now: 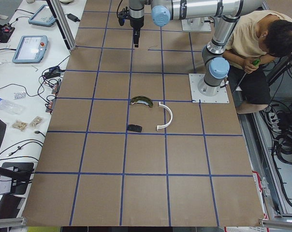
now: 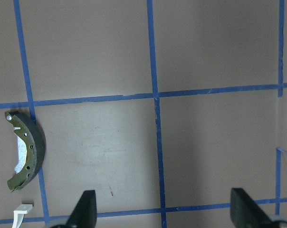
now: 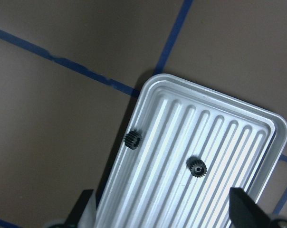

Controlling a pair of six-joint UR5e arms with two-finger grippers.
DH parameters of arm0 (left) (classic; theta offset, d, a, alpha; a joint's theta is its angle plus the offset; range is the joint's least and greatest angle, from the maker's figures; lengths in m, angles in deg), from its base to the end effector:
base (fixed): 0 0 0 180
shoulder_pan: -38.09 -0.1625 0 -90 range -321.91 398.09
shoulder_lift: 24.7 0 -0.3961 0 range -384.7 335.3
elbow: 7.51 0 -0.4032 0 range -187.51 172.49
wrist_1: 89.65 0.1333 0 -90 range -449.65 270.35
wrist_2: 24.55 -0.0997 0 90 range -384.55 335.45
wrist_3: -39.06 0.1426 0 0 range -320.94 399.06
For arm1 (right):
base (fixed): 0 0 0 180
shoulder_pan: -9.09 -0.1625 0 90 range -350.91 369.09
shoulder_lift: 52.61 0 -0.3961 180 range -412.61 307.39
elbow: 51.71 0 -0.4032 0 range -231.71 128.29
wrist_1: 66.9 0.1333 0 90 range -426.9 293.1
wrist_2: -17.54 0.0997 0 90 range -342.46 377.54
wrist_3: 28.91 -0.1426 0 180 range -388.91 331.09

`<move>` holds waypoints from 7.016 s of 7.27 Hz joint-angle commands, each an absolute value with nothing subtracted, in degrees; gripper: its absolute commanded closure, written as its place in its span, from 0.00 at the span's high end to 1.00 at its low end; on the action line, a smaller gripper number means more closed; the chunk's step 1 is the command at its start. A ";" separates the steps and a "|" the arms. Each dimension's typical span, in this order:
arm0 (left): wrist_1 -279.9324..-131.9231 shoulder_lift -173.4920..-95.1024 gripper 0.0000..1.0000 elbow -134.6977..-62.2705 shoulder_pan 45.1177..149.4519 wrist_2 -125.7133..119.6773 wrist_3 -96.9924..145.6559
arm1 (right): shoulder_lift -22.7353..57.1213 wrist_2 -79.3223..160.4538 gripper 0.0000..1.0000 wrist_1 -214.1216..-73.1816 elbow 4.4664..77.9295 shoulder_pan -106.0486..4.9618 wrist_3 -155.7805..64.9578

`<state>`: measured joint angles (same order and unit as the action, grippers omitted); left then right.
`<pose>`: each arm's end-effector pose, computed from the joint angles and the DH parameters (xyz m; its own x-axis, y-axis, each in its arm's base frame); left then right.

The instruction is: Place bearing gear from tray to pile

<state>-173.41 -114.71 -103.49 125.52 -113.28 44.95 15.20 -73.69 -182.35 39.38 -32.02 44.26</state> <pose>-0.1138 -0.5070 0.3744 -0.9981 0.0580 0.0216 0.0579 0.9983 -0.0066 -0.3853 -0.5091 0.2312 -0.9108 -0.4106 0.0425 -0.4106 0.9118 0.0096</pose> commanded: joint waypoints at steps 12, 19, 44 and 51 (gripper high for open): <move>-172.53 -114.18 1.00 -106.04 125.36 -113.15 44.95 | 1.79 -75.36 0.62 -192.68 38.29 -28.79 36.83; -172.71 -114.09 1.00 -106.04 125.28 -112.97 44.51 | 3.70 -76.41 0.00 -195.14 38.03 -29.58 35.00; -158.77 -130.32 1.00 -105.86 137.29 -112.44 33.38 | 19.10 -72.46 1.00 -178.79 40.92 -53.55 43.30; -145.56 -143.43 1.00 -105.86 143.29 -112.44 30.10 | 10.14 -76.86 1.00 -185.55 41.01 -34.07 94.95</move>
